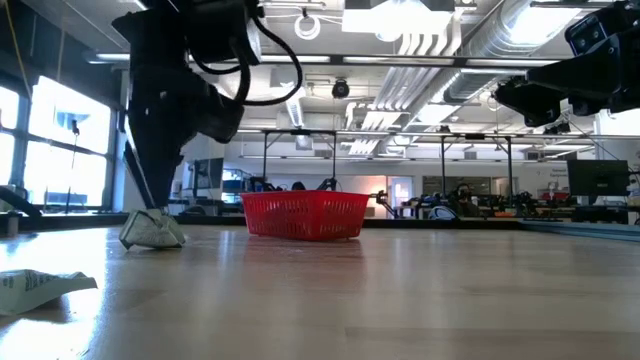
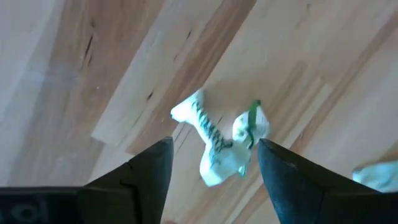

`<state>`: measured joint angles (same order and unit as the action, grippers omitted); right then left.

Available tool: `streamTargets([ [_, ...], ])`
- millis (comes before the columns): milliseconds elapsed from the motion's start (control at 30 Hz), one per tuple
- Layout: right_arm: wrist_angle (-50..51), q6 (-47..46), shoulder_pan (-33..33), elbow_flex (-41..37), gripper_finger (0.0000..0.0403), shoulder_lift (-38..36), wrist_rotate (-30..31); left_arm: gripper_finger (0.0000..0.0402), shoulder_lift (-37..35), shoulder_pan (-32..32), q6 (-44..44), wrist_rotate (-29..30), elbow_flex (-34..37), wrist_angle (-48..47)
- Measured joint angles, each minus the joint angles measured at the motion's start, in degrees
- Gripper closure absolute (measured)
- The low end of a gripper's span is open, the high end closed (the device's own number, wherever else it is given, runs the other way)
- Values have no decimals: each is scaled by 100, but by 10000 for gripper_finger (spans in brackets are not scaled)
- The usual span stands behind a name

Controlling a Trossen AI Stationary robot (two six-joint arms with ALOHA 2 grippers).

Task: Pick and place Stevia / Truvia into bins
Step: Put the stevia packet into the red basket

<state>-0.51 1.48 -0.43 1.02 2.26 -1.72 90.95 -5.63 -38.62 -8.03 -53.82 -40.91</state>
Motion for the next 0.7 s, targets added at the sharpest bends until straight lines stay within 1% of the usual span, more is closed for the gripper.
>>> streamTargets([
  [100, 1, 0, 0, 0, 82, -2, 0, 146, 54, 2, -340, 90, 0, 118],
  [167, 0, 0, -1, 0, 82, 1, 0, 166, 161, 2, -457, 188, -7, 274],
  [233, 0, 0, 0, 0, 82, 0, 0, 193, 320, 0, -474, 227, -3, 227],
  [367, 5, 1, -1, -2, 82, -2, 0, 263, 666, 2, -262, 227, -18, 84],
  [533, 9, 0, -2, -2, 82, 2, 2, 373, 711, 52, 176, 365, -115, -86],
  [600, 13, 0, 0, -2, 82, 2, 5, 380, 610, 129, 322, 451, -260, -58],
  [700, 15, 0, 0, -2, 82, 2, 4, 365, 395, 387, 619, 691, -714, -11],
])
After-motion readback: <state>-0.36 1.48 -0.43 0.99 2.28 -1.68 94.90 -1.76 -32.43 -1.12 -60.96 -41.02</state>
